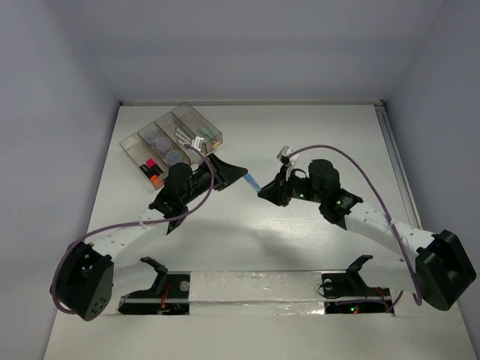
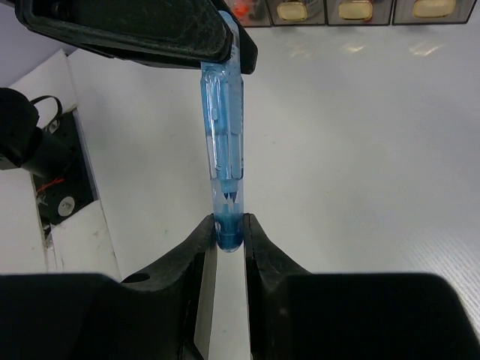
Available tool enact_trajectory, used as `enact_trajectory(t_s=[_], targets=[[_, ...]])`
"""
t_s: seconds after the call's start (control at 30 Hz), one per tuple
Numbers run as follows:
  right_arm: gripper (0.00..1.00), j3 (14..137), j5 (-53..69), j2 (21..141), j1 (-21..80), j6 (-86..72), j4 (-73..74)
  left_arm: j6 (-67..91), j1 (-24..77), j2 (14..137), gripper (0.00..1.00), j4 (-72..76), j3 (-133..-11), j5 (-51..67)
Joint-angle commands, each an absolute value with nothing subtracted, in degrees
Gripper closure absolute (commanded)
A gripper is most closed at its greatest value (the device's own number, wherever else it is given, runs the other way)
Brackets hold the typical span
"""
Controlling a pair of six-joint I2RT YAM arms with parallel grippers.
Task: Sort the stationery into containers
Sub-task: Close the pen cap on the pen.
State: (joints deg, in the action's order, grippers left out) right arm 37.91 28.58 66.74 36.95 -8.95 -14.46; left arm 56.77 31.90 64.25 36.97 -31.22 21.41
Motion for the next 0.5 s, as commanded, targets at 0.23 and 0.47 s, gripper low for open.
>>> enact_trajectory(t_s=[0.23,0.47], targets=[[1.0,40.5,23.1,62.1,36.9,-14.8,-24.4,56.1,36.5,61.1,1.0,36.7,-32.1,21.1],[1.0,44.3,21.9,61.8,36.9,-16.3,-19.7,53.7,40.7,61.1,1.0,33.6,-33.8,17.3]])
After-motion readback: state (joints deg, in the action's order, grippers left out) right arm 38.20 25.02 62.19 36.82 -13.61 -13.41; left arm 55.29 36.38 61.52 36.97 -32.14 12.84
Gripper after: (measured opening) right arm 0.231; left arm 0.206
